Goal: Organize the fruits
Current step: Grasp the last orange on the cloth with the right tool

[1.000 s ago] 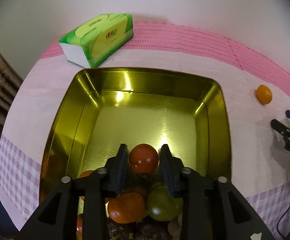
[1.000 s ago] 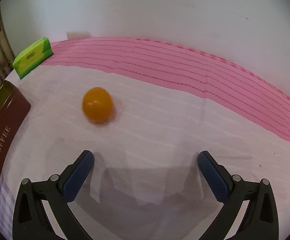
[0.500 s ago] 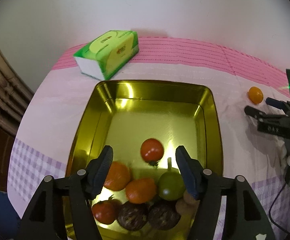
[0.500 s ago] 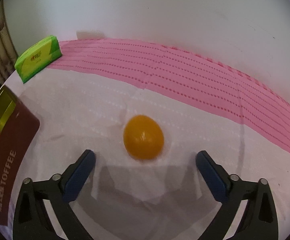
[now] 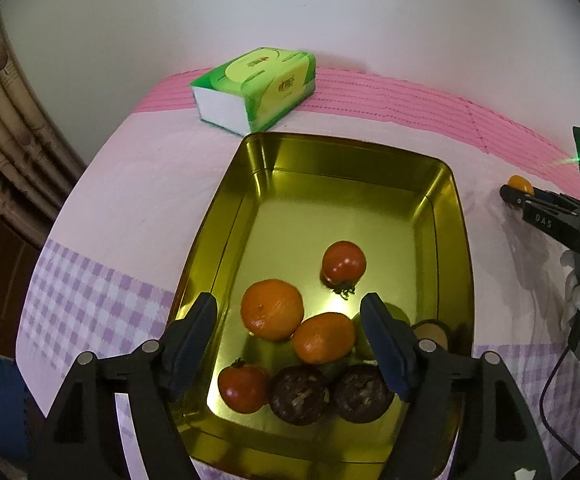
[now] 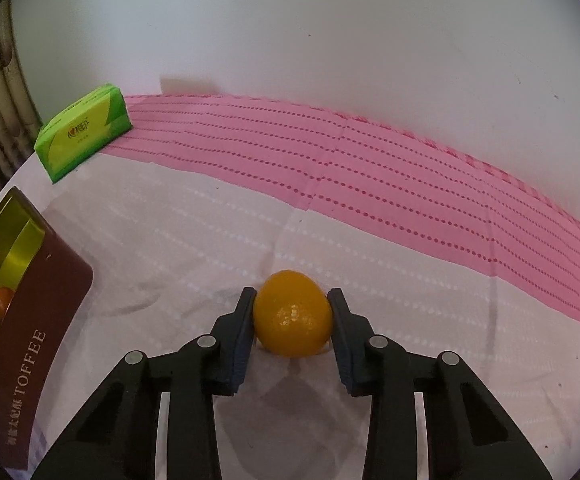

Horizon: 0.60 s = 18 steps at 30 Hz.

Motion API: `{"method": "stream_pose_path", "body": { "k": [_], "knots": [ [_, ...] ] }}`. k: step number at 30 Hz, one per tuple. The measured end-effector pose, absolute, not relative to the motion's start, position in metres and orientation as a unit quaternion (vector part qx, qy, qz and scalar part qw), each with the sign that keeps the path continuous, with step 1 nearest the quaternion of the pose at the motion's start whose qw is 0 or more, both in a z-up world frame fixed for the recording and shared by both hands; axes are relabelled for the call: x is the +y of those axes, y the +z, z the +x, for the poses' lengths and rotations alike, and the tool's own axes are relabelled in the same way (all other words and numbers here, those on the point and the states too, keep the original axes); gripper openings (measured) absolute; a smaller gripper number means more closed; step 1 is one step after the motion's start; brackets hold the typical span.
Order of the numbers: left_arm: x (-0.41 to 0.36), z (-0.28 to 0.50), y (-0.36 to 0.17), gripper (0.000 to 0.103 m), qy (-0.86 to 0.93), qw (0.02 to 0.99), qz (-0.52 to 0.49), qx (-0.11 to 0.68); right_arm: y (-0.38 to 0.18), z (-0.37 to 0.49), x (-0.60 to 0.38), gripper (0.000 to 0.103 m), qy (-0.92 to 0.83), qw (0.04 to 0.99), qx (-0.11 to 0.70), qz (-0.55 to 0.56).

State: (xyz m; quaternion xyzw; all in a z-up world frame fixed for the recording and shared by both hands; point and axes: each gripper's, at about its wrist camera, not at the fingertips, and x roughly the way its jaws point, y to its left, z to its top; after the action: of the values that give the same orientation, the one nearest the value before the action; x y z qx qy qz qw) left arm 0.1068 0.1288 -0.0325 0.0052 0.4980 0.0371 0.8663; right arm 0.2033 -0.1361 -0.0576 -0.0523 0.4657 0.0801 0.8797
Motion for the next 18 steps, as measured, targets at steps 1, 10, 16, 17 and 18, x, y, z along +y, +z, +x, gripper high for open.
{"method": "stream_pose_path", "body": {
  "k": [1,10,16,17,18],
  "knots": [
    [0.129,0.104,-0.032,0.074,0.035,0.863,0.007,0.504,-0.058,0.203,-0.135,0.036,0.080,0.879,0.466,-0.054],
    [0.135,0.095,-0.030,0.080,0.042,0.865,0.007,0.500,-0.057,0.195,-0.134,0.036,0.078,0.877,0.472,-0.052],
    [0.138,0.089,-0.028,0.083,0.044,0.867,0.004,0.496,-0.056,0.181,-0.135,0.036,0.080,0.873,0.479,-0.046],
    [0.139,0.087,-0.028,0.083,0.045,0.868,0.004,0.495,-0.055,0.179,-0.135,0.036,0.080,0.873,0.479,-0.045],
    [0.140,0.086,-0.027,0.083,0.046,0.868,0.004,0.494,-0.054,0.176,-0.135,0.036,0.081,0.873,0.479,-0.045]
  ]
}}
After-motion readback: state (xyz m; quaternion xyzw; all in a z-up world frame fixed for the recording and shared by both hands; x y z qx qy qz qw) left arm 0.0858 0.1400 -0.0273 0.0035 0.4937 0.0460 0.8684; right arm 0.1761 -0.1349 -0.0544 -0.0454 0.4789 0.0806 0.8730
